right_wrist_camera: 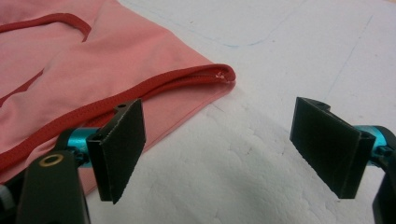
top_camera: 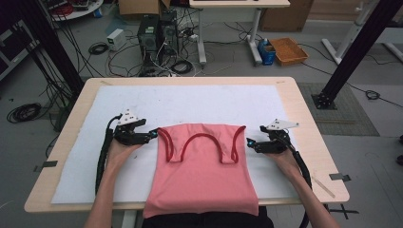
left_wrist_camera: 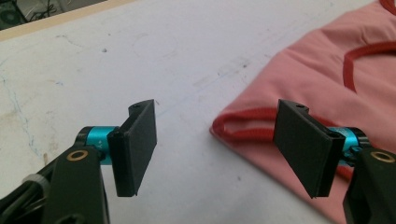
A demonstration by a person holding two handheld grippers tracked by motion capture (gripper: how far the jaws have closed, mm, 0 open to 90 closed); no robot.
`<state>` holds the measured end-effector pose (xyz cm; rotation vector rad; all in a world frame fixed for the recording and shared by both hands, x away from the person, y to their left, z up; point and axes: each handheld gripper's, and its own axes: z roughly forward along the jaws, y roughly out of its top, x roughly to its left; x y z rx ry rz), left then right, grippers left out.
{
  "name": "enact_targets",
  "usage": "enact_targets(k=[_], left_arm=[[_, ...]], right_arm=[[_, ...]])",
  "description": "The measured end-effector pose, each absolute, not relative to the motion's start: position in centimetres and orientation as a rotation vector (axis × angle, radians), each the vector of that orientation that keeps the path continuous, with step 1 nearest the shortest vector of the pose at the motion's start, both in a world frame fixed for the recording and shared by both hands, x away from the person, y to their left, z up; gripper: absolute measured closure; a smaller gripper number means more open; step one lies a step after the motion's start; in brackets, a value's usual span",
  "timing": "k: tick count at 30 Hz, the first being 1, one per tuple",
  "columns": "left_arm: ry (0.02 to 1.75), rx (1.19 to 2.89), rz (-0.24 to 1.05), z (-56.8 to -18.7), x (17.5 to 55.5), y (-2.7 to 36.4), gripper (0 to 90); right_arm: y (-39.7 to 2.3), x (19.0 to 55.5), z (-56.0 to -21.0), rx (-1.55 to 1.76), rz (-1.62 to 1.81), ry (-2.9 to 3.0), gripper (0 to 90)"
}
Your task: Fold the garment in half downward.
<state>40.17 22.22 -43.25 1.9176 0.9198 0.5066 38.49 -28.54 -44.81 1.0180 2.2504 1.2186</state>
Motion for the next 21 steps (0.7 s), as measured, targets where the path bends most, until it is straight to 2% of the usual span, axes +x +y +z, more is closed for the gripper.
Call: enact_targets(k=[8, 10, 14, 21], left_arm=[[0.936, 1.978, 0.476, -42.9, 42.4, 19.7, 35.0], [0.950, 1.999, 0.456, -43.4, 42.7, 19.5, 39.2], [0.990, 2.077, 0.434, -44.5, 43.0, 19.3, 39.2], [0.989, 2.091, 0.369, -44.8, 43.0, 19.5, 43.9]], right_arm=[[-28.7, 38.2, -44.8, 1.005, 1.237, 2.219, 18.0], [-28.7, 38.2, -44.8, 1.012, 1.239, 2.216, 18.0], [-28.6, 38.2, -44.8, 1.004, 1.235, 2.217, 18.0], [-28.6, 38.1, -44.8, 1.000, 1.225, 2.219, 18.1]])
